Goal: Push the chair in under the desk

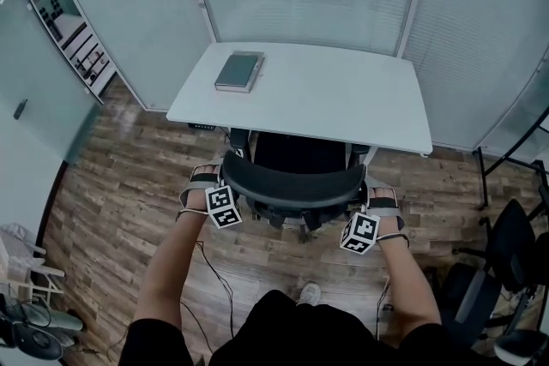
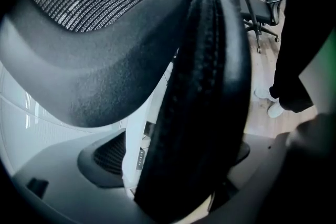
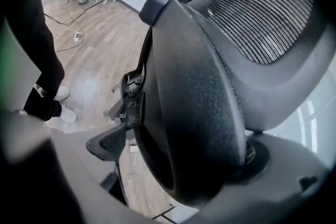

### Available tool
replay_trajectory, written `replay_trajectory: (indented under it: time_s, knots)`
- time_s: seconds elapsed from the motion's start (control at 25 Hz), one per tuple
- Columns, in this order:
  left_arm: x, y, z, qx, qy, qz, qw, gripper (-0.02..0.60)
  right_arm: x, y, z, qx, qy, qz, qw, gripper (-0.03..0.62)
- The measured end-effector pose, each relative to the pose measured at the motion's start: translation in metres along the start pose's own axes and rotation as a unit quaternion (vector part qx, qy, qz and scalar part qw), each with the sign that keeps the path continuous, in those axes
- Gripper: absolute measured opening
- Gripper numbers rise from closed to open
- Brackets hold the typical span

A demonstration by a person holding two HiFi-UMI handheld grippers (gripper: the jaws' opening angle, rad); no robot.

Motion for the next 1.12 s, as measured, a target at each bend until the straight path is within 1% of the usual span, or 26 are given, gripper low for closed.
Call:
replay_trajectory:
  time_s: [0.56,0.92,1.12]
  knots:
    - [-0.058,0.056,0.015,0.022,0.012,-0.002,0.9997,0.491,0.043,0.050,-0.005,-0.020,0.018,-0.010,1.000,0.551]
    - [-0.098,0.085,0.024,0.038,0.021,0.001,0.9991,0.491,0.077,0.079,-0.006,-0.028,0.030,-0.024,0.999,0.551]
    - [-0.110,0.097,0.031,0.051,0.030,0.003,0.9982,0.491,0.087,0.092,-0.010,-0.030,0.033,-0.026,0.999,0.551]
Point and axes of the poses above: the fingertips, and each gripper's own axes: y forward along the fingers, x to its right, z out of its top, the point moved 2 cm from there along -y, backward along the fingers, and after that the axes turned 5 degrees about -y, right-handed, at the moved point
